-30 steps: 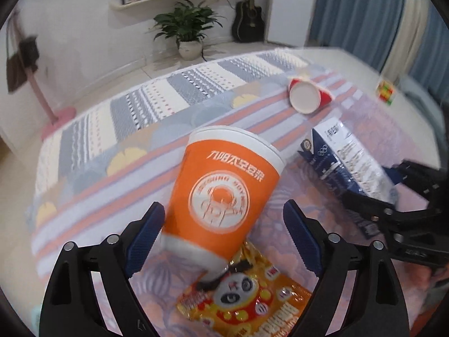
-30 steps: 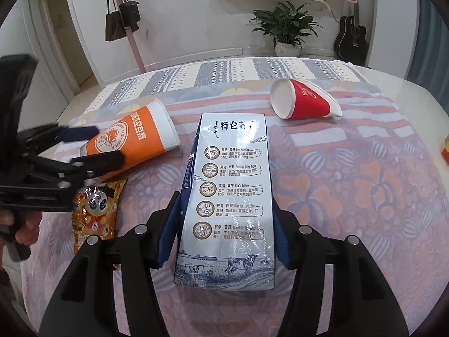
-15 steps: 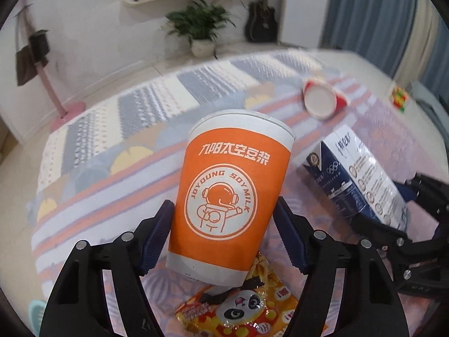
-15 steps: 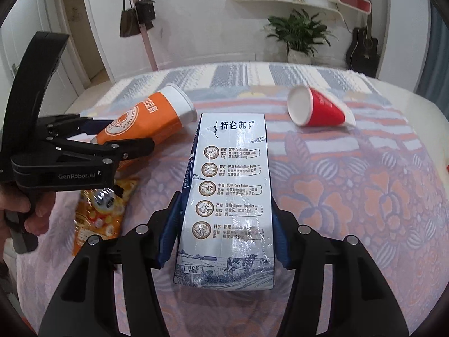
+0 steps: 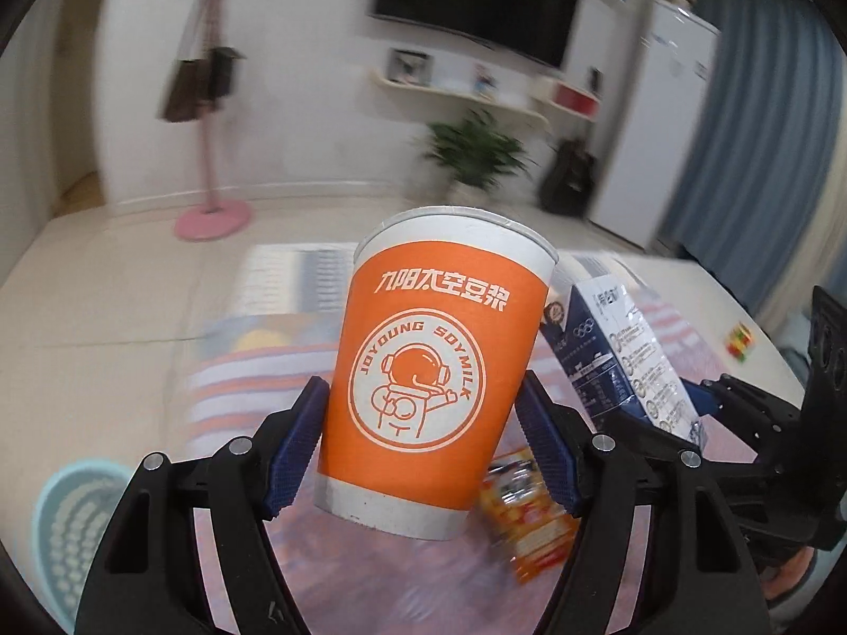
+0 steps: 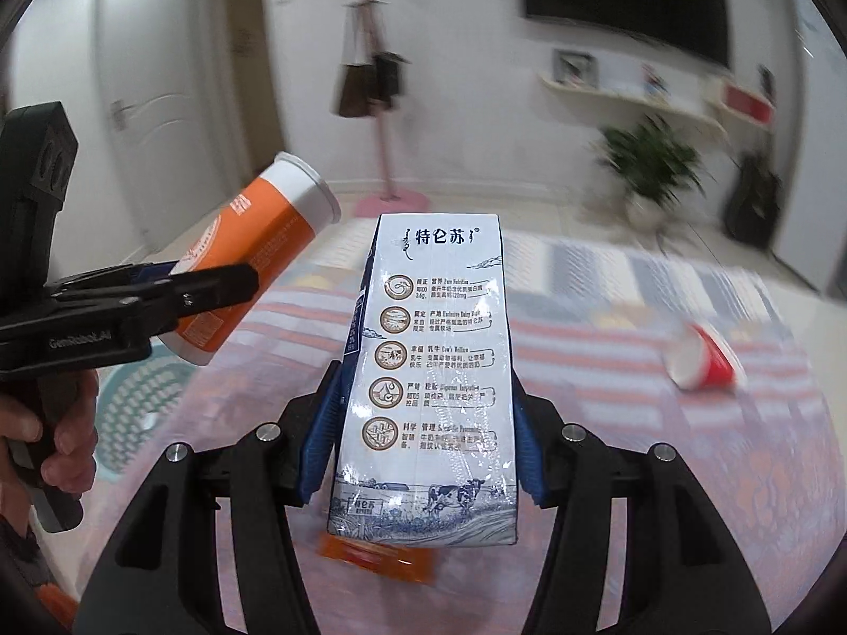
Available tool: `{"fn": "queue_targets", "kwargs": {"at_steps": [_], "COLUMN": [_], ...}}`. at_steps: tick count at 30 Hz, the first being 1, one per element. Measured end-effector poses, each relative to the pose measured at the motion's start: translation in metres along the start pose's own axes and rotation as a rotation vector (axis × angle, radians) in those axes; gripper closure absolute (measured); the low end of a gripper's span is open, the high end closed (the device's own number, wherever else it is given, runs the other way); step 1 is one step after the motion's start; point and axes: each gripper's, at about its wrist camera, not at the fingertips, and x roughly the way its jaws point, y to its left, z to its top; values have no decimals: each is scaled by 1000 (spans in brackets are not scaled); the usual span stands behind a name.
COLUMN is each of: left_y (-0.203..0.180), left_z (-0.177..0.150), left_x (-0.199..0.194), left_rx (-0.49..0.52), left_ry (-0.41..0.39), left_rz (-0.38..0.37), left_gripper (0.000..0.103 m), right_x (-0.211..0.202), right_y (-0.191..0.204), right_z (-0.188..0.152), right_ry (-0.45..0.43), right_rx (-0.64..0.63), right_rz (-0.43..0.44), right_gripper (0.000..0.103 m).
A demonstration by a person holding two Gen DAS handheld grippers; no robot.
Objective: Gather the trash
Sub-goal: 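Carry orange cup and milk carton over the basket and release both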
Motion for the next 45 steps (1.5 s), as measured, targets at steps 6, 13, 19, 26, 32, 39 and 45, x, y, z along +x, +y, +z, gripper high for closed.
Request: {"fn": "queue_targets", "kwargs": {"at_steps": [6,13,19,26,32,39,45], "left_y": [67,132,169,205,233,248,254], "left_z": [-23,-65,-87,-104,-119,-127,-128], "left_x": [-70,-128,-144,-140,-137,-139,-138], "left_rx": [-189,-396,-482,-549,-627,-666,-688], "left_ry": [-62,-103,-119,-76,-37,-24,-18], "left_rz": [146,233,268,342,377,402,389], "left_gripper": [33,33,33,32,32,31,29], "right_x": [-3,5,32,65,95,124,141], "right_y": [77,162,232,272,287,295,297], "right_z": [21,34,30,19,6,-5,-9], "right_ry": [-18,0,60,140,212,282,329], "right_rx": [-100,-202,-244,-231,-211,-204,-191], "right_rz": [106,208,285,315,313,302,303], "right_gripper": [50,50,50,50,49,49,45]}}
